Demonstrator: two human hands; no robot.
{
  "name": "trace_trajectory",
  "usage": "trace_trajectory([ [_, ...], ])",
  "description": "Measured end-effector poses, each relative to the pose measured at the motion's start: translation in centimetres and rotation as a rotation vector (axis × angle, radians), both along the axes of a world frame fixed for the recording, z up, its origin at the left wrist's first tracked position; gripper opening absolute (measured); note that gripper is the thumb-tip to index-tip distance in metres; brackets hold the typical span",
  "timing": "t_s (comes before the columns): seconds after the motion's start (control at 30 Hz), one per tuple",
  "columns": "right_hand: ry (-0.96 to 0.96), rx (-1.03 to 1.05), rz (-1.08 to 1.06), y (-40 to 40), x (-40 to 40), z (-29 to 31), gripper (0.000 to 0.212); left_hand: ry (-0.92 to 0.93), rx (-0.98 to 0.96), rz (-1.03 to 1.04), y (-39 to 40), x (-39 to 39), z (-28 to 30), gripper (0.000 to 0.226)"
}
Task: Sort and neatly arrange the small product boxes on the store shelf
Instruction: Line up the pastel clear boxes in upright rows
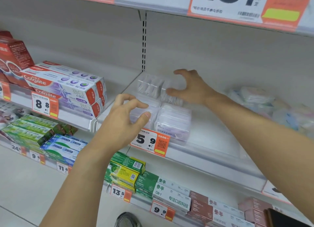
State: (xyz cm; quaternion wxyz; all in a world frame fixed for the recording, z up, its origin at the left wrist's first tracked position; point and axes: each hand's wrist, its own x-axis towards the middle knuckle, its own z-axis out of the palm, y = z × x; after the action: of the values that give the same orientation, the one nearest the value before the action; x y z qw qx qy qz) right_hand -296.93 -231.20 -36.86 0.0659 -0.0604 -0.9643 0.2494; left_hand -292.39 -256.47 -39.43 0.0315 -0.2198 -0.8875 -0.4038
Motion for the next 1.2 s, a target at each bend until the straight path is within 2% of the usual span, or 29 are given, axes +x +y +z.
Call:
trace_trajectory([
  [0.07,-0.169,0.078,0.062,0.5,-1.7,-0.3,0.082,0.0,0.006,-0.001,0.0,-0.1,-0.1,0.023],
  [0.13,-0.219,0.089,0.115,1.5,-2.7,0.1,0.08,-0.002,0.042,0.002,-0.1,-0.3,-0.2,0.023],
  [0.23,-0.246,0.156,0.157,3.3,-2.4,1.6,0.072,-0.006,0.067,0.019,0.2,-0.4,-0.2,0.024],
  [0.3,-0.258,0.053,0.148,4.0,-2.0,2.3,0.064,-0.002,0.075,0.022,0.3,-0.5,-0.2,0.023],
  [0.37,-0.216,0.028,0.117,4.3,-1.7,2.4,0.049,-0.006,0.097,0.02,0.4,-0.8,-0.2,0.022],
  [0.43,-0.161,0.095,0.088,4.8,-1.8,1.9,0.043,-0.007,0.104,0.023,0.3,-0.9,-0.2,0.022],
  [0.5,-0.135,0.083,0.051,5.0,-1.6,1.7,0.046,-0.003,0.094,0.022,0.3,-0.9,-0.2,0.023],
  [0.57,-0.161,0.092,0.007,5.1,-1.2,2.1,0.058,0.0,0.086,0.022,0.3,-0.8,-0.2,0.025],
  [0.7,-0.301,0.308,-0.068,4.7,0.2,4.4,0.082,-0.005,0.08,0.029,0.3,-0.7,-0.2,0.026],
  [0.77,-0.259,0.398,-0.047,4.5,0.1,4.9,0.068,-0.005,0.074,0.029,0.4,-0.7,-0.1,0.025],
  [0.83,-0.297,0.281,0.054,4.2,-0.1,5.0,0.05,-0.008,0.078,0.034,0.6,-0.6,-0.1,0.024],
  [0.9,-0.443,0.028,0.108,4.0,-0.2,4.7,0.062,-0.021,0.101,0.044,0.6,-0.6,-0.1,0.023],
  [0.93,-0.475,-0.014,0.11,4.0,-0.1,4.3,0.066,-0.027,0.114,0.048,0.6,-0.7,-0.1,0.022],
  [1.07,-0.399,0.026,0.104,4.1,-0.3,3.5,0.076,-0.018,0.109,0.045,0.6,-0.7,-0.2,0.02],
  [1.2,-0.367,-0.058,0.099,4.4,-0.2,3.0,0.07,-0.029,0.1,0.027,0.5,-0.6,-0.1,0.021],
])
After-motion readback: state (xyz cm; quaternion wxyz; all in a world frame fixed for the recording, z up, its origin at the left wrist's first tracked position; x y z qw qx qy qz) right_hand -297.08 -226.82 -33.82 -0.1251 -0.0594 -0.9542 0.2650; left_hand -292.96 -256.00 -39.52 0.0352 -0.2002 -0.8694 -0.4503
